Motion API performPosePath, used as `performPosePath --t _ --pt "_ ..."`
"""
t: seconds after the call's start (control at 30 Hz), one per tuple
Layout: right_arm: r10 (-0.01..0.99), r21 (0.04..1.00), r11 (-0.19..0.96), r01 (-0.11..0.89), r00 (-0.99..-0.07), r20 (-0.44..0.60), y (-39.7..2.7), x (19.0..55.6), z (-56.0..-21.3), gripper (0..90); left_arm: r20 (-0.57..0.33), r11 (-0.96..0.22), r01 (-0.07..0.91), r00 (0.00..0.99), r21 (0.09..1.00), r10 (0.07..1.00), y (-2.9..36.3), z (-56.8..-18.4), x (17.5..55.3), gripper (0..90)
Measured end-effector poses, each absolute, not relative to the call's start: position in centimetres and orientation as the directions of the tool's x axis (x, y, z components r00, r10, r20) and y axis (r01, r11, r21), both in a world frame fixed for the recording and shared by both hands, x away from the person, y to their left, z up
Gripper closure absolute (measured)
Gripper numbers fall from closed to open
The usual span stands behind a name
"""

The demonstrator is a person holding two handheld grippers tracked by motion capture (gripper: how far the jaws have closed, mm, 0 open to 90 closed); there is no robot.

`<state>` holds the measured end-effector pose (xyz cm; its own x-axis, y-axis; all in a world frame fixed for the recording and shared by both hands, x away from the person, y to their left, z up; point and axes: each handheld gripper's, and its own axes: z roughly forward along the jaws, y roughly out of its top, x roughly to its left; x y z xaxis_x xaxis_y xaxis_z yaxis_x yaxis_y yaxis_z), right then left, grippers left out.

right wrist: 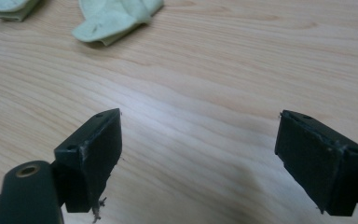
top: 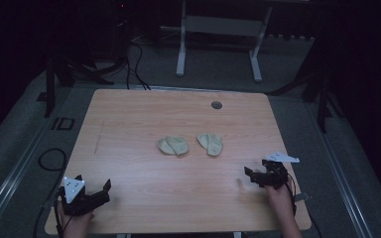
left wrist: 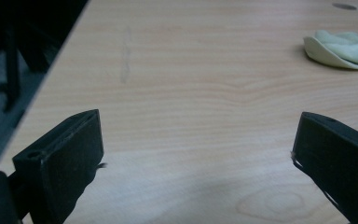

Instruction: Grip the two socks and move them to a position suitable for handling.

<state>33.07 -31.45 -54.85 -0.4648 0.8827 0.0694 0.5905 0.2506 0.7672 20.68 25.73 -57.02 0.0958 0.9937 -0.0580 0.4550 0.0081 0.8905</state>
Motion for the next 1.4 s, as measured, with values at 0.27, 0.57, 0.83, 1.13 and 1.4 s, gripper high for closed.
performPosePath --t 0.27,0.57,0.83,1.13,1.4 --pt "0.857 0.768 0.229 0.598 -0.497 0.132 -29.4 34.2 -54.2 14.2 -0.078 0.006 0.490 0.126 0.872 0.989 25.3 -56.7 20.7 2.1" --pt "0.825 0.750 0.306 0.586 -0.557 0.099 -26.2 36.1 -53.7 14.1 -0.057 -0.024 0.508 0.142 0.861 0.988 24.8 -56.9 20.9 2.1" --pt "0.818 0.727 0.329 0.602 -0.567 0.099 -23.1 38.6 -53.4 13.7 -0.050 -0.045 0.513 0.169 0.857 0.984 24.4 -56.9 20.9 2.1" --pt "0.823 0.720 0.355 0.596 -0.565 0.062 -19.8 41.5 -52.8 26.7 -0.051 -0.057 0.513 0.195 0.857 0.979 24.1 -56.9 20.9 2.1" --pt "0.832 0.691 0.397 0.604 -0.555 0.007 -17.2 43.7 -53.6 35.5 -0.056 -0.045 0.515 0.179 0.856 0.982 24.4 -57.0 21.0 2.1"
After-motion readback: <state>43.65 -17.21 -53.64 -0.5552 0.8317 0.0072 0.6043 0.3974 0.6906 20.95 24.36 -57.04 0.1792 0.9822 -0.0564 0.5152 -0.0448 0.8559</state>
